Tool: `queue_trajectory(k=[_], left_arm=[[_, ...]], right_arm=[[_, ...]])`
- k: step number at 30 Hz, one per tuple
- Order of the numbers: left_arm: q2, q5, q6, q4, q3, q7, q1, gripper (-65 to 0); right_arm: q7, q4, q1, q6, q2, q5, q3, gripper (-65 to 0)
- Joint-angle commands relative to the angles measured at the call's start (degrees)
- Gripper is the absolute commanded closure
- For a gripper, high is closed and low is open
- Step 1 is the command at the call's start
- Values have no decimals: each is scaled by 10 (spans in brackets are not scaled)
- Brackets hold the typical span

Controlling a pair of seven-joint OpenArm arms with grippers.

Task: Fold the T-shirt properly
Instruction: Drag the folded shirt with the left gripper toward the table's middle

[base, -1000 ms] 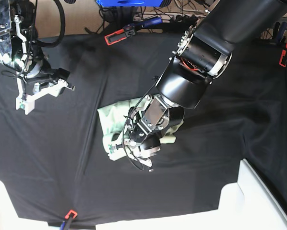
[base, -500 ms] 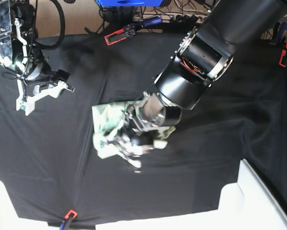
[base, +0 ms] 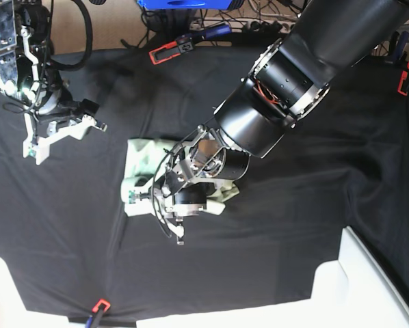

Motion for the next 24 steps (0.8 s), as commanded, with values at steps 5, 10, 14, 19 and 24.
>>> queue_trajectory(k=[5,10,14,19,24], left_arm=[[7,4,8,11,-48,47,-19,0],[7,4,8,10,-53,47,-17,0],[7,4,9,10,-53,47,-18,0],[7,4,9,13,-53,44,-19,-146],[7,13,10,13,-53,43,-38,-423]], right_arm=[[7,8,4,4,4,0,1,-312],[7,8,4,4,4,0,1,-312],[7,8,4,4,4,0,1,-312],[7,8,2,4,4,0,1,-312],[7,8,1,4,4,0,1,-312]])
